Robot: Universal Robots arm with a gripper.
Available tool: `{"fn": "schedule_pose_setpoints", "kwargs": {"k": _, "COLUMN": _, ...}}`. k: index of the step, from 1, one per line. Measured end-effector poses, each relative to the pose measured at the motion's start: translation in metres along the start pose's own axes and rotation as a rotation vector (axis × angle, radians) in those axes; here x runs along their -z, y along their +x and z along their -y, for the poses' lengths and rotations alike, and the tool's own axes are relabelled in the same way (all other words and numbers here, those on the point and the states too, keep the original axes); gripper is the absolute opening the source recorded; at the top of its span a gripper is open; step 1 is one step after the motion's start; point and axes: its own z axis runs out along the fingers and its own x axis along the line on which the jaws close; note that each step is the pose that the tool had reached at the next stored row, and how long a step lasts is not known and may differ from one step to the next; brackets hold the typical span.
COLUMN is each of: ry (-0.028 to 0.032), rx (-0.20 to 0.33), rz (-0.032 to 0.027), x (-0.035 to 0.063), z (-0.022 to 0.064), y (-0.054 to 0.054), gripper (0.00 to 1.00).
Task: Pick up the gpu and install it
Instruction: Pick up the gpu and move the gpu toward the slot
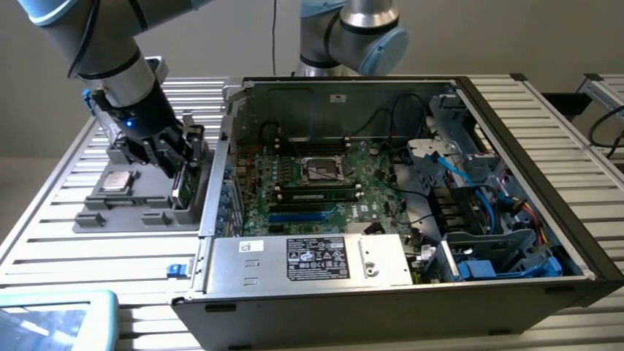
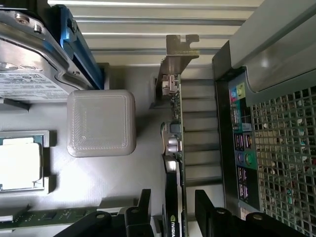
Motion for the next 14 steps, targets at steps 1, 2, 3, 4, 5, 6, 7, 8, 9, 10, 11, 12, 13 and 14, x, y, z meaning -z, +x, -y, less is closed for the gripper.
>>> {"fn": "schedule_pose_setpoints", "kwargs": {"k": 1, "ry": -0.0001, "rx": 0.000, "rz": 0.0002, "x": -0.0006, "z": -0.0006, "y": -0.0002, "gripper": 0.48}}
{"fn": "schedule_pose_setpoints", "kwargs": {"k": 2, "ry": -0.0001, "rx": 0.000, "rz": 0.0002, "x": -0.0009, "z": -0.0013, "y": -0.0003, "gripper": 0.48}}
{"fn": "schedule_pose_setpoints", "kwargs": {"k": 3, "ry": -0.0002, "rx": 0.000, "rz": 0.0003, "x": -0.0013, "z": -0.0025, "y": -0.0003, "gripper": 0.48}}
{"fn": "schedule_pose_setpoints", "kwargs": {"k": 4, "ry": -0.0001, "rx": 0.000, "rz": 0.0002, "x": -0.0016, "z": -0.0034, "y": -0.0002, "gripper": 0.48}}
{"fn": "schedule_pose_setpoints", "kwargs": {"k": 5, "ry": -0.0001, "rx": 0.000, "rz": 0.0002, "x": -0.0018, "z": -0.0034, "y": -0.0002, "gripper": 0.48}}
{"fn": "schedule_pose_setpoints", "kwargs": {"k": 6, "ry": -0.0003, "rx": 0.000, "rz": 0.0003, "x": -0.0022, "z": -0.0033, "y": -0.0001, "gripper": 0.48}}
{"fn": "schedule_pose_setpoints", "kwargs": {"k": 7, "ry": -0.0005, "rx": 0.000, "rz": 0.0002, "x": -0.0030, "z": -0.0033, "y": -0.0001, "gripper": 0.48}}
{"fn": "schedule_pose_setpoints", "kwargs": {"k": 8, "ry": -0.0009, "rx": -0.001, "rz": 0.0003, "x": -0.0041, "z": -0.0032, "y": 0.0001, "gripper": 0.48}}
{"fn": "schedule_pose_setpoints", "kwargs": {"k": 9, "ry": -0.0014, "rx": -0.001, "rz": 0.0002, "x": -0.0048, "z": -0.0031, "y": 0.0002, "gripper": 0.48}}
{"fn": "schedule_pose_setpoints", "kwargs": {"k": 10, "ry": -0.0021, "rx": -0.001, "rz": 0.0001, "x": -0.0055, "z": -0.0031, "y": 0.0003, "gripper": 0.48}}
{"fn": "schedule_pose_setpoints", "kwargs": {"k": 11, "ry": -0.0024, "rx": -0.001, "rz": 0.0000, "x": -0.0061, "z": -0.0030, "y": 0.0004, "gripper": 0.48}}
{"fn": "schedule_pose_setpoints", "kwargs": {"k": 12, "ry": -0.0029, "rx": -0.002, "rz": 0.0000, "x": -0.0067, "z": -0.0029, "y": 0.0004, "gripper": 0.48}}
{"fn": "schedule_pose_setpoints", "kwargs": {"k": 13, "ry": -0.0032, "rx": -0.002, "rz": -0.0001, "x": -0.0072, "z": -0.0029, "y": 0.0004, "gripper": 0.48}}
{"fn": "schedule_pose_setpoints", "kwargs": {"k": 14, "ry": -0.0036, "rx": -0.002, "rz": -0.0001, "x": -0.0077, "z": -0.0028, "y": 0.0004, "gripper": 0.48}}
